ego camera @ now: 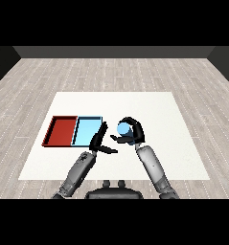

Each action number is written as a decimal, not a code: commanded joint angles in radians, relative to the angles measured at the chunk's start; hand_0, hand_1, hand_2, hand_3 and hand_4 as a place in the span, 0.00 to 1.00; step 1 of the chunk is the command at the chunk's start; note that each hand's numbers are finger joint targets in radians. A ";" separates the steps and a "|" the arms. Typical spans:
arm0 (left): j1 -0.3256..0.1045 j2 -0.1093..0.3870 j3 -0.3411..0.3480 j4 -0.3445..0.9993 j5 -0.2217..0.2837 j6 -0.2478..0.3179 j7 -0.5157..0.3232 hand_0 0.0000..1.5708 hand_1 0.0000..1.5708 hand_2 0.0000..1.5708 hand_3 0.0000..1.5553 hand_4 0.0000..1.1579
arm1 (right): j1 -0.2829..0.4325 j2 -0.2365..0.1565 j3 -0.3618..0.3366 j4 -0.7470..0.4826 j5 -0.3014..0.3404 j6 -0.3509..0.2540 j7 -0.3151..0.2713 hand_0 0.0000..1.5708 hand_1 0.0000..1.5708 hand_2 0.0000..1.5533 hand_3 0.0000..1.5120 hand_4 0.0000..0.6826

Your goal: Pick the blue can and put it in the blue box

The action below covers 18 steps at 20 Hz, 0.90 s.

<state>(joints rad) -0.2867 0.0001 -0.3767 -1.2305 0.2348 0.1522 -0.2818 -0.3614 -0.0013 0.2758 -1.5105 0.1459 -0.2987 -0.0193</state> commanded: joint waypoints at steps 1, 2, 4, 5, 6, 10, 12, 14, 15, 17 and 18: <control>-0.044 0.000 -0.009 0.020 0.037 0.006 0.019 0.00 0.00 0.00 0.00 0.00 | -0.067 0.001 -0.015 -0.008 -0.016 0.005 0.044 0.95 0.95 0.94 0.93 0.89; 0.036 0.002 0.023 -0.036 -0.019 -0.030 0.034 0.00 0.00 0.00 0.00 0.00 | -0.046 0.001 0.010 0.047 -0.060 -0.028 -0.046 0.95 0.95 0.94 0.92 0.90; -0.015 0.000 -0.060 -0.054 0.024 0.087 0.055 0.00 0.00 0.00 0.00 0.00 | -0.058 0.001 0.080 0.062 -0.061 -0.079 -0.013 0.95 0.95 0.94 0.92 0.89; -0.044 0.000 -0.051 0.030 0.047 0.067 0.023 0.00 0.00 0.00 0.00 0.00 | -0.055 0.001 0.043 0.053 -0.067 -0.037 -0.023 0.94 0.94 0.94 0.92 0.89; 0.004 0.000 -0.017 0.033 0.035 -0.004 -0.002 0.00 0.00 0.00 0.00 0.00 | -0.015 0.001 0.124 -0.025 -0.022 -0.077 0.041 0.94 0.94 0.94 0.92 0.89; 0.005 0.000 -0.045 0.029 0.040 0.050 -0.026 0.00 0.00 0.00 0.00 0.00 | -0.041 0.001 0.115 0.078 -0.043 -0.072 -0.066 0.94 0.94 0.94 0.92 0.89; -0.046 0.011 0.066 0.035 0.026 -0.033 0.030 0.00 0.00 0.00 0.00 0.00 | -0.032 0.001 0.056 0.030 -0.040 -0.015 -0.012 0.95 0.95 0.94 0.93 0.89; 0.049 0.000 -0.033 -0.025 0.023 0.001 -0.006 0.00 0.00 0.00 0.00 0.00 | -0.098 0.001 0.159 0.108 -0.104 -0.143 -0.056 0.94 0.94 0.94 0.93 0.89; -0.070 0.000 -0.033 0.038 0.058 0.043 0.026 0.00 0.00 0.00 0.00 0.00 | -0.136 0.001 0.151 0.151 -0.092 -0.140 -0.064 0.93 0.93 0.94 0.93 0.91; -0.102 0.000 -0.112 0.124 0.107 0.091 -0.059 0.00 0.00 0.00 0.00 0.00 | -0.134 0.001 0.117 0.148 -0.089 -0.121 -0.051 0.93 0.93 0.94 0.93 0.89; -0.023 0.000 -0.103 0.018 0.063 0.085 -0.017 0.00 0.00 0.00 0.00 0.00 | -0.117 0.001 0.195 0.146 -0.132 -0.184 -0.060 0.93 0.93 0.94 0.93 0.89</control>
<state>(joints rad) -0.3284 0.0007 -0.4277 -1.1825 0.2901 0.1961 -0.2960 -0.4624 -0.0001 0.4156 -1.4138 0.0638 -0.4232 -0.0458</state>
